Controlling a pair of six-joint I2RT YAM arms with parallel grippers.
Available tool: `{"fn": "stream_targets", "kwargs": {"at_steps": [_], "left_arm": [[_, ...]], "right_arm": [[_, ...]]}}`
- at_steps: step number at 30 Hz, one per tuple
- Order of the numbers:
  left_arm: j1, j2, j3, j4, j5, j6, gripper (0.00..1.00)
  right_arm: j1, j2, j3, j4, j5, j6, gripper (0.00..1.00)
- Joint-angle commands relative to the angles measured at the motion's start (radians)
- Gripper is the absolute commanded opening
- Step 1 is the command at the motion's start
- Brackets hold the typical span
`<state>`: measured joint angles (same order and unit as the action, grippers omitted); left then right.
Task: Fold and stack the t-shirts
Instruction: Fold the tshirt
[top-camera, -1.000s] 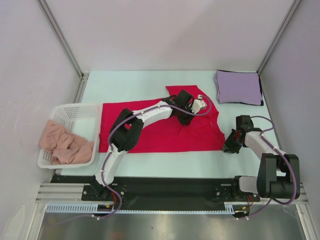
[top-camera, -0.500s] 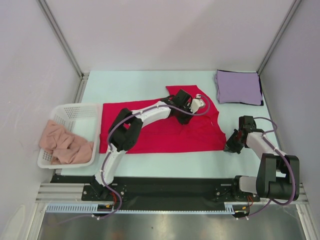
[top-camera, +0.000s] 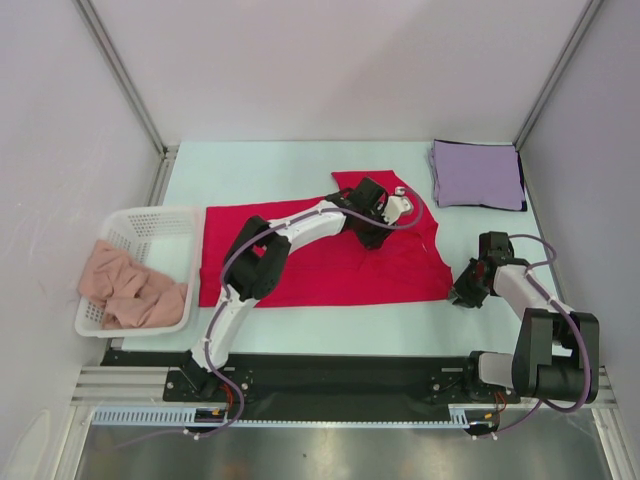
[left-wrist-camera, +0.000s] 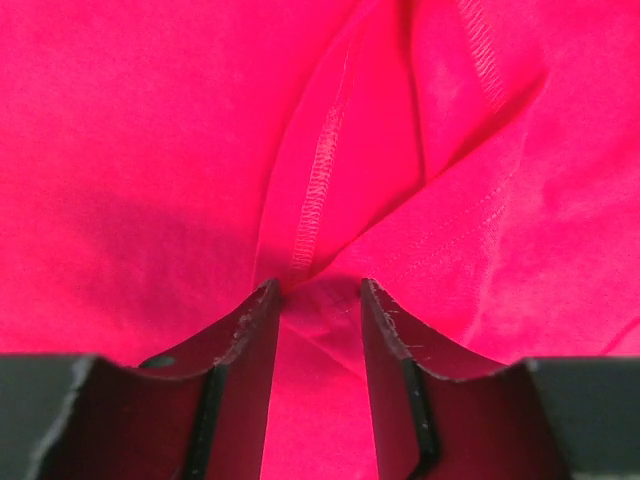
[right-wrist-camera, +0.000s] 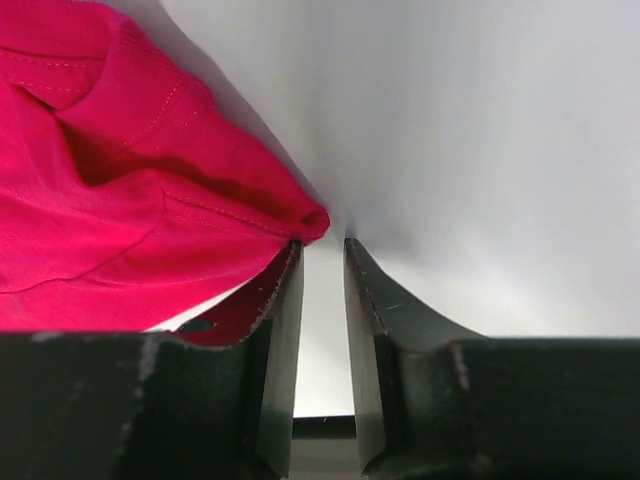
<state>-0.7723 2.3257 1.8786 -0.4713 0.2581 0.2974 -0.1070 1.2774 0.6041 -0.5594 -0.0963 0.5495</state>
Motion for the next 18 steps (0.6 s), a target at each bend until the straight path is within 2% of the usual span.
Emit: {"fn": "stream_targets", "kwargs": {"at_steps": [1, 3, 4, 6, 7, 8, 11, 14, 18], "left_arm": [[-0.004, 0.027, 0.05, -0.019, -0.01, 0.014, 0.42], [-0.005, 0.034, 0.051, -0.023, 0.0, 0.016, 0.41], [-0.007, 0.035, 0.05, -0.021, 0.001, 0.016, 0.31], [-0.007, 0.029, 0.047, -0.017, 0.009, 0.009, 0.18], [-0.007, 0.026, 0.045, -0.016, 0.01, 0.008, 0.04], [-0.007, 0.02, 0.042, -0.015, 0.012, 0.002, 0.0], [-0.005, -0.026, 0.007, -0.01, 0.018, -0.003, 0.0], [0.007, -0.086, -0.058, 0.02, -0.008, -0.006, 0.0], [0.039, -0.127, -0.124, 0.056, -0.054, -0.023, 0.0]], "right_arm": [[-0.007, 0.005, 0.019, 0.019, 0.032, 0.001, 0.29], [-0.007, 0.008, 0.028, 0.036, 0.03, 0.003, 0.3], [-0.007, 0.008, 0.029, 0.045, 0.021, 0.0, 0.3], [-0.007, 0.016, 0.026, 0.078, 0.007, -0.002, 0.28], [-0.007, 0.02, 0.025, 0.084, -0.002, -0.002, 0.25], [-0.007, 0.031, 0.022, 0.096, -0.002, 0.0, 0.17], [-0.01, 0.051, 0.02, 0.102, -0.006, 0.001, 0.0], [-0.039, 0.056, 0.014, 0.084, -0.011, 0.007, 0.0], [-0.105, -0.025, -0.035, 0.052, -0.039, 0.018, 0.0]]}}
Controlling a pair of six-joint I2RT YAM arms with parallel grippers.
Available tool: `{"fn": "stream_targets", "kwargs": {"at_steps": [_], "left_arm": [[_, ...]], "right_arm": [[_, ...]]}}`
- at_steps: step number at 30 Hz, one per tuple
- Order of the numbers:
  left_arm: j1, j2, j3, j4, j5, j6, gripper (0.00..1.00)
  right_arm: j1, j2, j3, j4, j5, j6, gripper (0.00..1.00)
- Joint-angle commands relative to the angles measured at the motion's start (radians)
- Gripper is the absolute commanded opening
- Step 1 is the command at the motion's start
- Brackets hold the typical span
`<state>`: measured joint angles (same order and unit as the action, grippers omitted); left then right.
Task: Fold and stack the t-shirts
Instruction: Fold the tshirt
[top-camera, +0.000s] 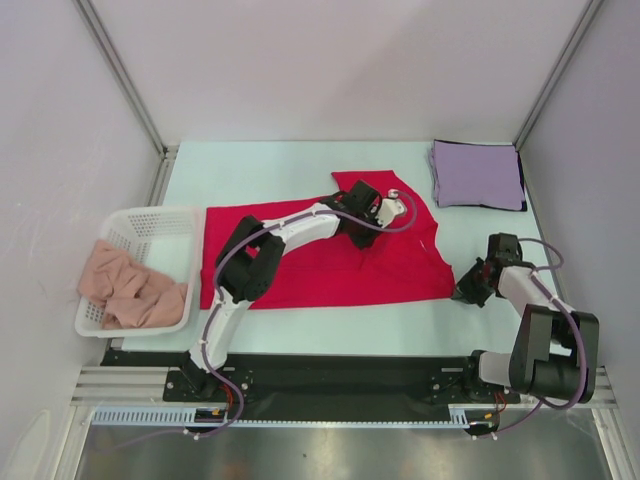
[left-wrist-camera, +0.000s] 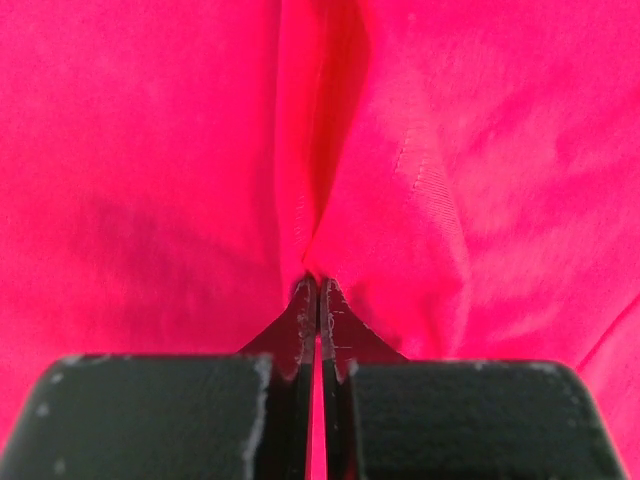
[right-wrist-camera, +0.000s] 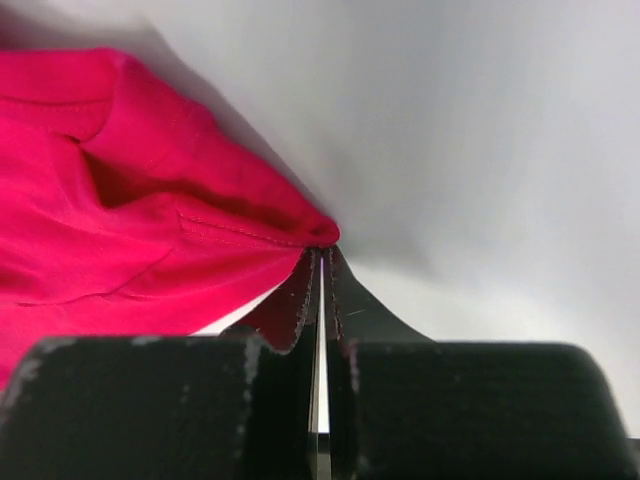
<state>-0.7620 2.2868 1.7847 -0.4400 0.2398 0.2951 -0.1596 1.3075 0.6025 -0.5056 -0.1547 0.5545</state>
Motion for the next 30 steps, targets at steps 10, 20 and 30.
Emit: {"fn": "stream_targets", "kwargs": {"at_steps": [10, 20, 30], "left_arm": [[0.064, -0.059, -0.008, 0.004, -0.023, -0.033, 0.15], [0.064, -0.234, 0.029, -0.144, -0.028, 0.059, 0.63], [0.066, -0.774, -0.682, -0.299, -0.171, 0.309, 0.56]], "right_arm": [[-0.107, -0.159, -0.053, -0.045, -0.005, 0.041, 0.0], [-0.12, -0.218, -0.035, -0.11, -0.005, 0.061, 0.34], [-0.116, -0.22, -0.078, -0.027, -0.046, 0.056, 0.48]]}}
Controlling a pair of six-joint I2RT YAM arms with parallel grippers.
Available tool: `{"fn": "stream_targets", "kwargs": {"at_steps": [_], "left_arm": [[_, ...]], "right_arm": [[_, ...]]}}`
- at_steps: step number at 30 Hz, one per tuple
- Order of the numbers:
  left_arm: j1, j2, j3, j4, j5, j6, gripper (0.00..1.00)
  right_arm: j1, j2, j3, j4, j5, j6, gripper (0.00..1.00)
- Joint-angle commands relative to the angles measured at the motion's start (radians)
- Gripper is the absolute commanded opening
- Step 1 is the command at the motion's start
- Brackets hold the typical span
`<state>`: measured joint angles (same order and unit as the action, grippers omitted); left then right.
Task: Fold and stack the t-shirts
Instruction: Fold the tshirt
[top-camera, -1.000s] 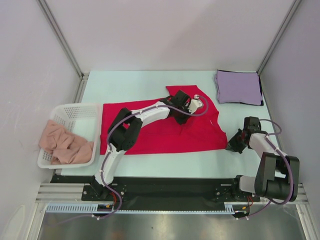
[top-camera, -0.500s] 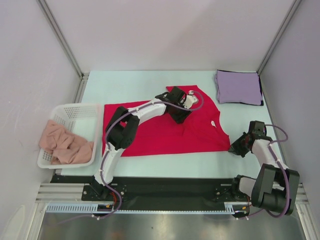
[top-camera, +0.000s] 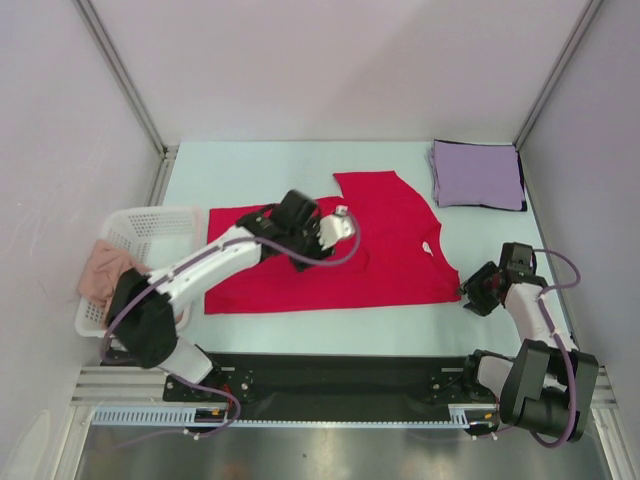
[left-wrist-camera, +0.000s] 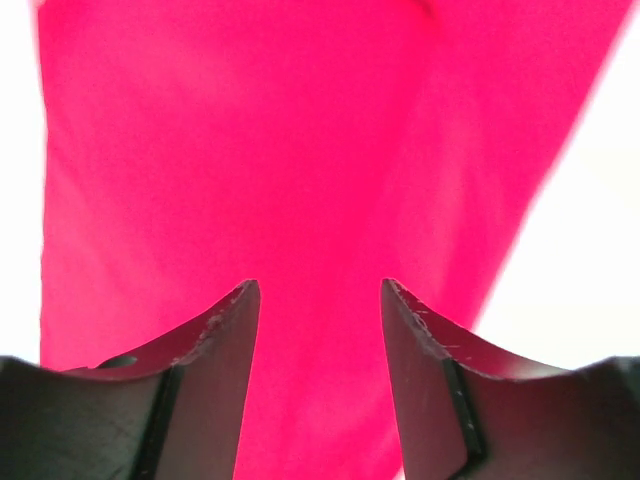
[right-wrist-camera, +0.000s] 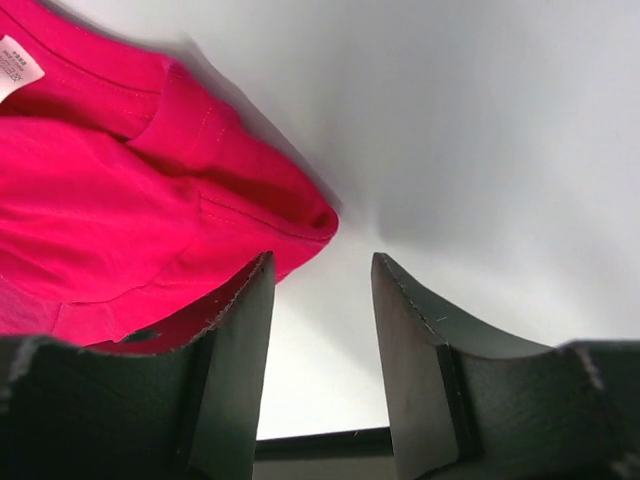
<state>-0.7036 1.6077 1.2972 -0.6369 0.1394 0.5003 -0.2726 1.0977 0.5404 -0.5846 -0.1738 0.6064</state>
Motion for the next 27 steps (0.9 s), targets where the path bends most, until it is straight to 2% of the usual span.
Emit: {"fn": "stream_targets", "kwargs": {"at_steps": [1, 4, 5, 7, 10, 12, 16, 18, 20, 21, 23, 24, 27], "left_arm": [[0.009, -0.127, -0.25, -0.113, -0.092, 0.107, 0.55], [0.013, -0.253, -0.456, -0.141, -0.136, 0.118, 0.52], [0.015, -0.282, -0.502, -0.139, -0.135, 0.122, 0.53], [0.033, -0.35, -0.619, -0.123, -0.224, 0.136, 0.56], [0.13, -0.39, -0.69, -0.101, -0.25, 0.164, 0.57], [0.206, -0.402, -0.713, -0.087, -0.247, 0.196, 0.58], [0.233, -0.397, -0.777, -0.029, -0.284, 0.21, 0.58], [0.233, -0.379, -0.817, -0.001, -0.273, 0.204, 0.54], [0.233, -0.37, -0.843, 0.038, -0.288, 0.202, 0.45], [0.233, -0.37, -0.851, 0.046, -0.288, 0.196, 0.28], [0.231, -0.377, -0.839, 0.04, -0.274, 0.185, 0.07], [0.231, -0.393, -0.816, 0.034, -0.268, 0.178, 0.0], [0.231, -0.436, -0.754, -0.015, -0.215, 0.182, 0.0]], "right_arm": [[-0.002, -0.006, -0.025, 0.061, -0.029, 0.003, 0.48], [0.001, 0.019, -0.026, 0.078, -0.039, -0.01, 0.43], [0.001, 0.025, -0.025, 0.086, -0.044, -0.013, 0.42], [0.007, 0.034, -0.022, 0.094, -0.053, -0.013, 0.37], [0.009, 0.059, -0.017, 0.103, -0.076, -0.008, 0.29], [0.009, 0.077, -0.014, 0.103, -0.082, -0.008, 0.2], [-0.007, 0.096, -0.014, 0.089, -0.082, -0.017, 0.0], [-0.039, 0.085, -0.017, 0.065, -0.098, -0.02, 0.0], [-0.092, 0.064, -0.022, 0.037, -0.118, -0.016, 0.0], [-0.114, 0.05, -0.025, 0.026, -0.122, -0.016, 0.0], [-0.198, -0.004, -0.036, -0.012, -0.138, -0.008, 0.0], [-0.23, -0.021, -0.042, -0.023, -0.147, -0.007, 0.0], [-0.33, -0.105, -0.068, -0.072, -0.167, 0.023, 0.0]]}}
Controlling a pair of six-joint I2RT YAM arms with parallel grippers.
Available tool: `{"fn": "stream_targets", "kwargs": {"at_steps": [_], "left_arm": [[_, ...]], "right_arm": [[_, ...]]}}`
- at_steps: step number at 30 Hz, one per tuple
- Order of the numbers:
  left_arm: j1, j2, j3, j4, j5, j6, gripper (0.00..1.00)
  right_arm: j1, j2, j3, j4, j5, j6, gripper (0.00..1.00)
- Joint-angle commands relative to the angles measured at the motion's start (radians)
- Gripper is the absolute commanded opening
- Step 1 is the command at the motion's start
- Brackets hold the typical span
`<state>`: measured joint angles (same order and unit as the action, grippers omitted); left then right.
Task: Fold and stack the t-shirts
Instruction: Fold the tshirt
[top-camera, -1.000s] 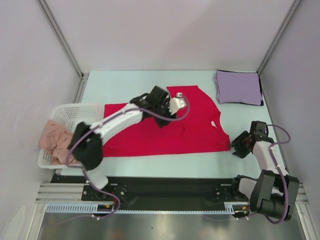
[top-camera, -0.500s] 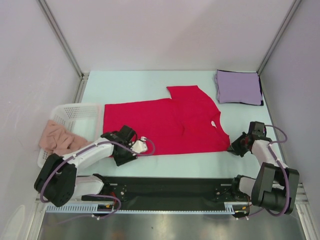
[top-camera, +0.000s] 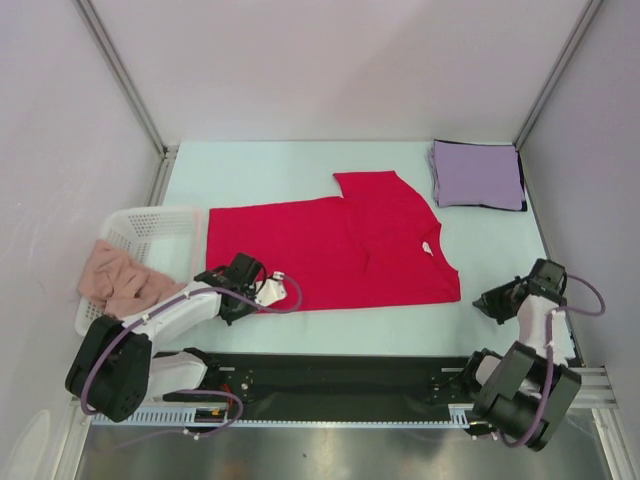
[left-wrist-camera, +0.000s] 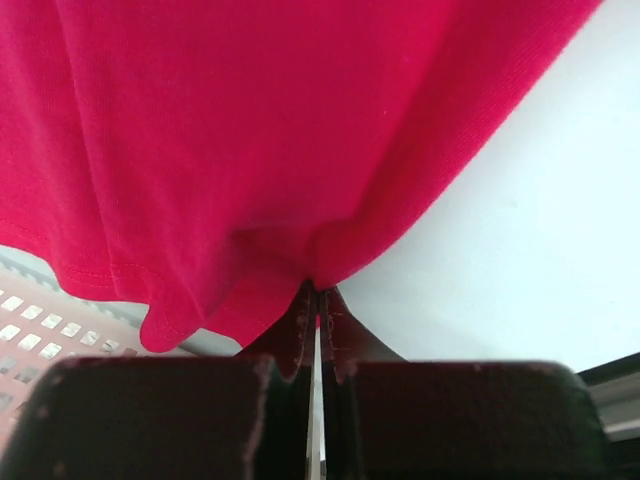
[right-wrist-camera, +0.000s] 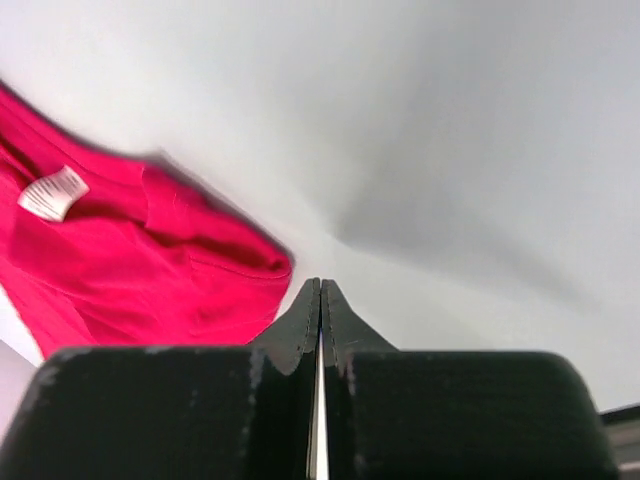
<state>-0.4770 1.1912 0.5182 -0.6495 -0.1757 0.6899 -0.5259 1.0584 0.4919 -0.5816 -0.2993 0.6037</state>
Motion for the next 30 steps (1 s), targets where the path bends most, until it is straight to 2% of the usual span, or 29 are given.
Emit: {"fn": "stream_targets", "kwargs": {"at_steps": [1, 4, 6, 7, 8, 11, 14, 16, 25, 27, 30], "left_arm": [[0.006, -0.025, 0.041, -0.021, 0.114, -0.004, 0.0], [0.005, -0.036, 0.08, -0.065, 0.139, -0.004, 0.0], [0.006, -0.031, 0.068, -0.056, 0.128, 0.002, 0.0], [0.005, -0.028, 0.06, -0.05, 0.111, 0.005, 0.0], [0.006, -0.022, 0.054, -0.038, 0.104, 0.007, 0.0], [0.006, -0.018, 0.042, -0.018, 0.078, 0.008, 0.0], [0.005, -0.025, 0.049, -0.024, 0.084, -0.001, 0.0], [0.005, -0.031, 0.054, -0.025, 0.087, -0.004, 0.0], [0.006, -0.038, 0.051, -0.029, 0.096, -0.007, 0.0], [0.005, -0.035, 0.051, -0.026, 0.094, -0.007, 0.0], [0.006, -0.03, 0.055, -0.022, 0.094, -0.007, 0.0]], "right_arm": [[-0.094, -0.086, -0.024, -0.092, -0.044, 0.031, 0.0], [-0.114, -0.152, -0.018, -0.093, -0.098, 0.036, 0.0], [-0.076, -0.146, 0.019, -0.089, -0.109, 0.005, 0.18], [-0.018, -0.138, 0.039, -0.109, -0.078, -0.004, 0.34], [0.007, -0.132, 0.048, -0.115, -0.013, -0.007, 0.4], [0.111, -0.1, 0.025, -0.071, -0.003, 0.045, 0.51], [0.214, -0.011, 0.02, -0.035, 0.064, 0.088, 0.53], [0.236, 0.046, 0.017, -0.011, 0.071, 0.099, 0.53], [0.248, 0.14, 0.02, 0.13, 0.167, 0.14, 0.5], [0.25, 0.161, 0.014, 0.158, 0.187, 0.156, 0.47], [0.25, 0.209, 0.014, 0.192, 0.166, 0.168, 0.27]]}}
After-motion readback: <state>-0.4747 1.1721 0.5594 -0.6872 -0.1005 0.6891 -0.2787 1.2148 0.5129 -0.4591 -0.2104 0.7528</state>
